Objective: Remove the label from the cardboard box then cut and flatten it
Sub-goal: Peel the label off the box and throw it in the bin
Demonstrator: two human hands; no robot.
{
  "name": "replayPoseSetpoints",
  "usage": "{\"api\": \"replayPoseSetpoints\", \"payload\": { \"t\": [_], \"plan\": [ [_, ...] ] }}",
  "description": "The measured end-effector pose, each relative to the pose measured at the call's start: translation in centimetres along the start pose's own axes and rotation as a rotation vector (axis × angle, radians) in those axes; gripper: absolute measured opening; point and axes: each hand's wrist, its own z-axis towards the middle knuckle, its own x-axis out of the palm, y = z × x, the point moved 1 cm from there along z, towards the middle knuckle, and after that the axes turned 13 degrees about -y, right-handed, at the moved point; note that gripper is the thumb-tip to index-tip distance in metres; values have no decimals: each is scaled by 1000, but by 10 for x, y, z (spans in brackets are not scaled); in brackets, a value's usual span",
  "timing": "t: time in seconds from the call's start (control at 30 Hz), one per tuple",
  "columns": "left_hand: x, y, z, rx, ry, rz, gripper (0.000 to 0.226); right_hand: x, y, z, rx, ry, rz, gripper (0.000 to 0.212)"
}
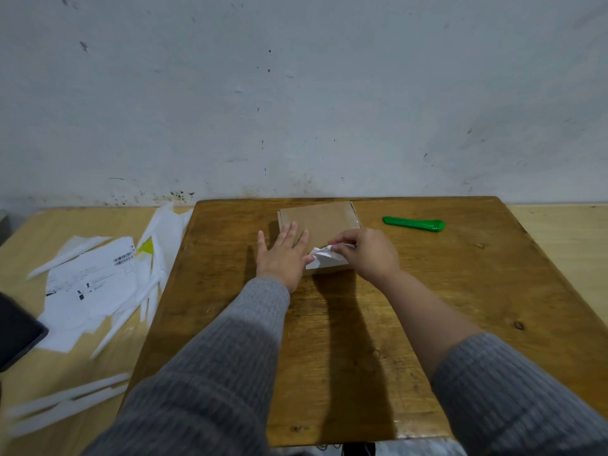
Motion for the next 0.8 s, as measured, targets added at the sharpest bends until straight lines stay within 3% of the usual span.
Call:
{"api": "replayPoseSetpoints", "payload": {
  "t": [0.27, 0.5, 0.8],
  "plan": [
    [-6, 3, 4, 64, 115, -30, 66, 3, -3, 1, 280, 25, 45, 8],
    [2, 3, 1, 60, 24, -65, 61, 3, -3, -5, 336, -13, 86, 6],
    [4, 0, 0, -5, 30, -100, 69, -20, -14, -15, 392, -34, 183, 8]
  ]
}}
